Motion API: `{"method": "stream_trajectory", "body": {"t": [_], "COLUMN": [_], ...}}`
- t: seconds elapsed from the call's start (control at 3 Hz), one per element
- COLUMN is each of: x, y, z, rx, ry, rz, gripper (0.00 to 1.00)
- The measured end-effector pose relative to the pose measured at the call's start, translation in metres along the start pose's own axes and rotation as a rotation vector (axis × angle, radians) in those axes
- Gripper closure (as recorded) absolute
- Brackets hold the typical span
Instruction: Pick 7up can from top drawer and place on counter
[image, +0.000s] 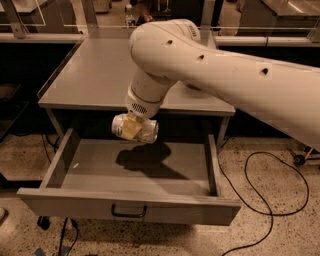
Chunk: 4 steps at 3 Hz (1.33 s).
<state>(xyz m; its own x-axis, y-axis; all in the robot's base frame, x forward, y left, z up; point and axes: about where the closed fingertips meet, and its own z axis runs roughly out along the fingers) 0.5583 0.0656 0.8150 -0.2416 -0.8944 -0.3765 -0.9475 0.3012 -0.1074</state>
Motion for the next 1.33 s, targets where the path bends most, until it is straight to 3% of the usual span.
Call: {"method": "stream_trajectory", "body": {"t": [0.33, 1.0, 1.33], "x": [-0.005, -0.014, -0.014], "y": [-0.008, -0.065, -0.067], "z": [-0.003, -0.068, -0.071], "rx": [0.074, 0.354, 0.365], "ry": [-0.035, -0.121, -0.119], "rz": [0.030, 0.095, 0.093], "gripper": [1.00, 1.00, 1.00]}}
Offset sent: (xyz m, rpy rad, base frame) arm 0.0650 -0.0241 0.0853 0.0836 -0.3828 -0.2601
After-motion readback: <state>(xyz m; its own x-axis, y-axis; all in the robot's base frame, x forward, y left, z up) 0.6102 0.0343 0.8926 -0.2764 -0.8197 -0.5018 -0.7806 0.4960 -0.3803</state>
